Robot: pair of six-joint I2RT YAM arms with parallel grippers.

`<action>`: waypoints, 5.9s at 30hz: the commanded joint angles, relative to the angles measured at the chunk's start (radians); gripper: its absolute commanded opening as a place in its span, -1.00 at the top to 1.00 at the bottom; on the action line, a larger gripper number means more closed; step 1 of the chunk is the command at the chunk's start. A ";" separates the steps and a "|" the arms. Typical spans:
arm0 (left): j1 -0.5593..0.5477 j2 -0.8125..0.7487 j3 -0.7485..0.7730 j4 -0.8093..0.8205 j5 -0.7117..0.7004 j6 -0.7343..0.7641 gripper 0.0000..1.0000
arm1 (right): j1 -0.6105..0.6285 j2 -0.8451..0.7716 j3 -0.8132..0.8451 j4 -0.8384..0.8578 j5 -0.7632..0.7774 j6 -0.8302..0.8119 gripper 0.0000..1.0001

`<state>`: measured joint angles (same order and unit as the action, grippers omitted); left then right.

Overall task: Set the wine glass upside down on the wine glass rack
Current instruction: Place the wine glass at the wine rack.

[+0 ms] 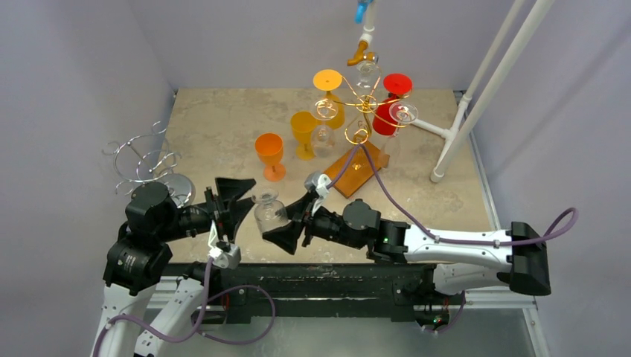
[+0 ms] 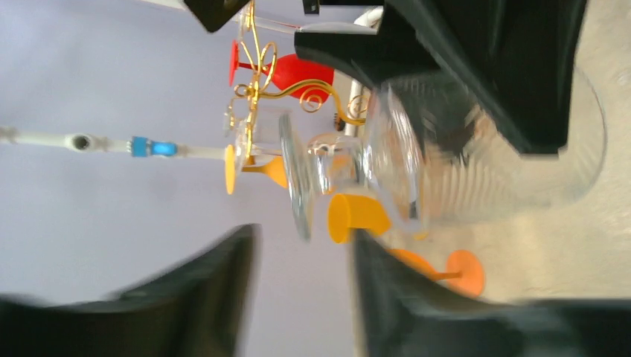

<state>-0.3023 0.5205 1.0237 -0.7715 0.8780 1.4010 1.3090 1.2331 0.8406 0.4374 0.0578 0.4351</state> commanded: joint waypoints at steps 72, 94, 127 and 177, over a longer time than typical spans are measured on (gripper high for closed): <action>0.000 0.106 -0.109 0.049 -0.271 -0.412 -1.00 | -0.662 -0.514 -0.022 -0.444 0.107 -0.336 1.00; 0.000 0.245 -0.033 0.075 -0.408 -0.704 -1.00 | -0.814 -0.363 0.010 -0.321 -0.137 -0.351 1.00; 0.000 0.275 -0.035 -0.014 -0.534 -0.765 -1.00 | -0.824 -0.273 -0.005 -0.191 -0.275 -0.423 1.00; 0.000 0.268 -0.068 0.028 -0.524 -0.723 -1.00 | -0.824 -0.386 -0.291 0.107 -0.246 -0.368 1.00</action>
<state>-0.3023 0.7864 0.9508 -0.7712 0.3721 0.6769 0.4835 0.8612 0.5541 0.3847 -0.2203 0.0101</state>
